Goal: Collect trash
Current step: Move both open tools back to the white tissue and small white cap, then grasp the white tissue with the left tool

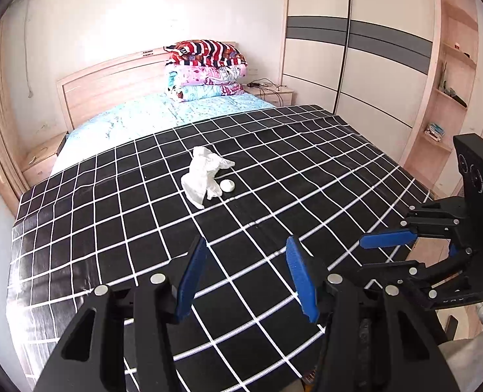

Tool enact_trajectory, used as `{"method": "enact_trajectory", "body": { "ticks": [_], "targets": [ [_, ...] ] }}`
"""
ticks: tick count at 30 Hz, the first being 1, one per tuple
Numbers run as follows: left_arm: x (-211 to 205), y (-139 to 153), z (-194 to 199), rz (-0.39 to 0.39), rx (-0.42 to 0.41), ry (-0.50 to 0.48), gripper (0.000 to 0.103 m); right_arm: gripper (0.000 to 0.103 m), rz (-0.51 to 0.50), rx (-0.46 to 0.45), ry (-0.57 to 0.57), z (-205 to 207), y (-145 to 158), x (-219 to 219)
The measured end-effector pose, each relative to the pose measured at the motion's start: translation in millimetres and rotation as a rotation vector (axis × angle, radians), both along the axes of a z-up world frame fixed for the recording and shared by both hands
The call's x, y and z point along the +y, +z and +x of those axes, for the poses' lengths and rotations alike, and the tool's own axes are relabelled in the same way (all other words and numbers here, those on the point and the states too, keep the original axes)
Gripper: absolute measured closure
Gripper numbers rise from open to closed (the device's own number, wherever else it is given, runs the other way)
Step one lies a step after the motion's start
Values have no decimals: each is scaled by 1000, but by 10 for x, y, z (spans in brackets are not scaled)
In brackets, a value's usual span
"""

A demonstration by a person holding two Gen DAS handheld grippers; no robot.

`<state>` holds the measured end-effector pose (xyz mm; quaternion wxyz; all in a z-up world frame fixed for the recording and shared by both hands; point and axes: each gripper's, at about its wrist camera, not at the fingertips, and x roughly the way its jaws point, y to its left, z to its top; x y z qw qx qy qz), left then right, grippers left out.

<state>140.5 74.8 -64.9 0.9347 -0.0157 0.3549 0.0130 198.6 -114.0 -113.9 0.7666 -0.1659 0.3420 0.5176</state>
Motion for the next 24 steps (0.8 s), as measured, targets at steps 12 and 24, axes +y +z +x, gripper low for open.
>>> {"method": "enact_trajectory", "body": {
  "ticks": [12, 24],
  "targets": [
    [575, -242, 824, -39, 58, 31, 54, 70, -3, -9, -53, 520, 68, 436],
    [871, -509, 1337, -118, 110, 37, 55, 70, -49, 20, -67, 1043, -44, 907]
  ]
}}
